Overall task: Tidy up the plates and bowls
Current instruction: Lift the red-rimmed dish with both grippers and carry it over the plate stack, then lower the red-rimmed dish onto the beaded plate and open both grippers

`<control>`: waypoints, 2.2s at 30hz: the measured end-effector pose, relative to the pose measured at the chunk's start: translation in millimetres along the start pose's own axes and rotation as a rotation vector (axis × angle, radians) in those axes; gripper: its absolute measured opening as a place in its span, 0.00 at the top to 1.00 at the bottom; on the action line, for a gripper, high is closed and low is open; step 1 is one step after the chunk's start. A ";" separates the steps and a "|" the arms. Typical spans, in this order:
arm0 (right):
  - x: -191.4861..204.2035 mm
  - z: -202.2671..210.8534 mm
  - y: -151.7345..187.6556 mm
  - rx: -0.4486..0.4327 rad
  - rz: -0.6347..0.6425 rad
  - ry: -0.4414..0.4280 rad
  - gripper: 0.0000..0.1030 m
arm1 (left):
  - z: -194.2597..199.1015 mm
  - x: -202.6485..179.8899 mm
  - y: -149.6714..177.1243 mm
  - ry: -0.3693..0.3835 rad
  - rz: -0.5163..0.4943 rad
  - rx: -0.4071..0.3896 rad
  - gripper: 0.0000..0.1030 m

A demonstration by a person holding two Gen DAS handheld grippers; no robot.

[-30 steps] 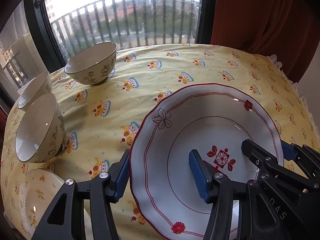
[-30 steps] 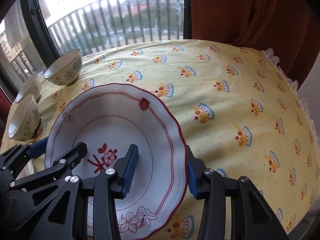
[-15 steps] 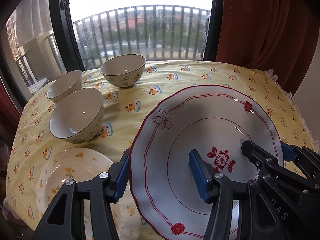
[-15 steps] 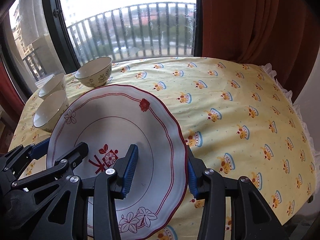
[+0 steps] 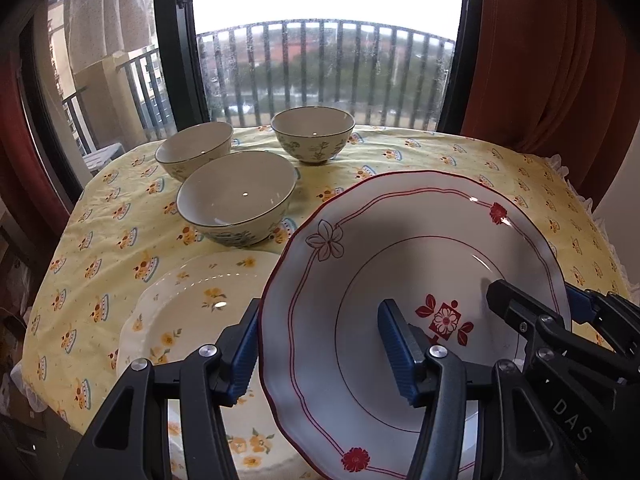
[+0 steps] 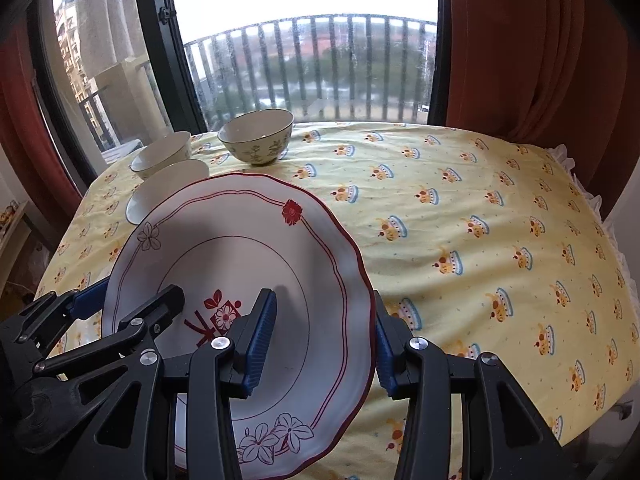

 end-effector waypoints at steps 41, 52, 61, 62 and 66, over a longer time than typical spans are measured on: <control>116.8 -29.5 19.6 0.021 0.201 -0.093 0.54 | -10.5 99.0 53.2 -0.084 0.125 0.022 0.43; 114.4 -24.0 27.4 -0.035 0.286 -0.040 0.74 | -6.5 97.5 54.2 -0.093 0.100 0.005 0.36; 122.2 -39.5 24.6 0.016 0.250 -0.045 0.70 | 3.6 104.1 53.2 -0.059 0.089 0.004 0.34; 123.1 -40.9 24.8 0.019 0.248 -0.043 0.70 | 4.6 104.2 53.4 -0.061 0.083 0.005 0.34; 131.2 -43.9 24.9 0.015 0.255 -0.028 0.68 | 12.0 100.6 53.0 -0.055 0.050 -0.010 0.31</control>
Point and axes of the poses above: each gripper's, at about its wrist camera, not at the fingertips, and z roughly against the way its jaws point, x to its left, y to its underside, the point moved 5 cm from there along -z, roughly the way its jaws point, and after that the axes turned 12 degrees about y, right-handed, at the moved point
